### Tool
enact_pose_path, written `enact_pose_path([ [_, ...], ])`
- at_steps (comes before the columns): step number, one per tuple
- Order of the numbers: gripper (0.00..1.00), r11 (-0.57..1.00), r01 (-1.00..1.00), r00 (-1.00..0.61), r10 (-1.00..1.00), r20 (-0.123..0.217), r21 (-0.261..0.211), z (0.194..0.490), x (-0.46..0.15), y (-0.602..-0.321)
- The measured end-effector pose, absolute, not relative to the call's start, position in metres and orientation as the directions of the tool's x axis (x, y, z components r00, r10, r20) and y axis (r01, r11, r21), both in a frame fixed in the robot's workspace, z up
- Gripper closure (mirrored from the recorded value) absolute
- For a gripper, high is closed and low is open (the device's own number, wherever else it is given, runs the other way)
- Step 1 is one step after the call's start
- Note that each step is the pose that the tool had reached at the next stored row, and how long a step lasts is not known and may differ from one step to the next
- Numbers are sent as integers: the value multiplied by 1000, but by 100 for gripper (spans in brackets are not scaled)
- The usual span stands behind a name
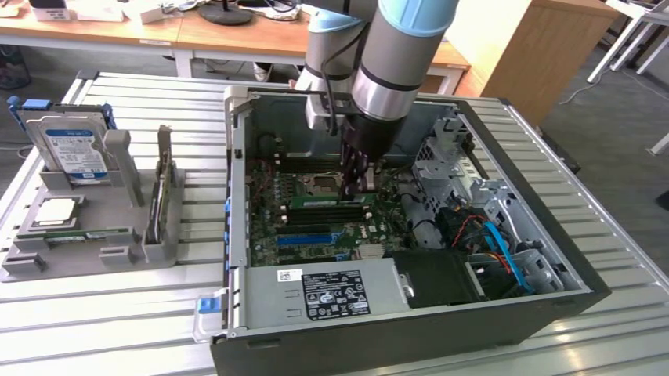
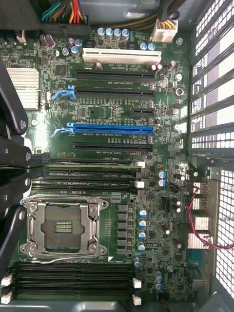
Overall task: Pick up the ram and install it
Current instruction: 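Insert the ram into the slot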
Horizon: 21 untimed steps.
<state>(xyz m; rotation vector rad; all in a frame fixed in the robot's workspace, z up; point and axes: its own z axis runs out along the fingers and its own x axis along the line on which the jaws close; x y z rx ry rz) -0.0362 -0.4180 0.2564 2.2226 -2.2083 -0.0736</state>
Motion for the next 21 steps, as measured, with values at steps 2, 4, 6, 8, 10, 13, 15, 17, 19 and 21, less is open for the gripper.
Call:
enact_pose_path([
  [2,88,-7,-999,6,-1000,-28,39,255,-36,-418],
  [4,88,-7,-999,6,-1000,-28,39,253,-36,-418],
  [6,88,-7,-999,6,-1000,-28,39,251,-36,-418],
  [8,88,-7,-999,6,-1000,-28,39,250,-36,-418],
  [10,88,-7,-999,6,-1000,-27,39,249,-36,-418],
  [13,88,-7,-999,6,-1000,-27,39,249,-36,-418],
  [15,88,-7,-999,6,-1000,-27,39,249,-36,-418],
  [17,88,-7,-999,6,-1000,-28,39,249,-36,-418],
  [19,88,-7,-999,6,-1000,-27,39,248,-35,-418],
  [21,88,-7,-999,6,-1000,-27,39,248,-36,-418],
])
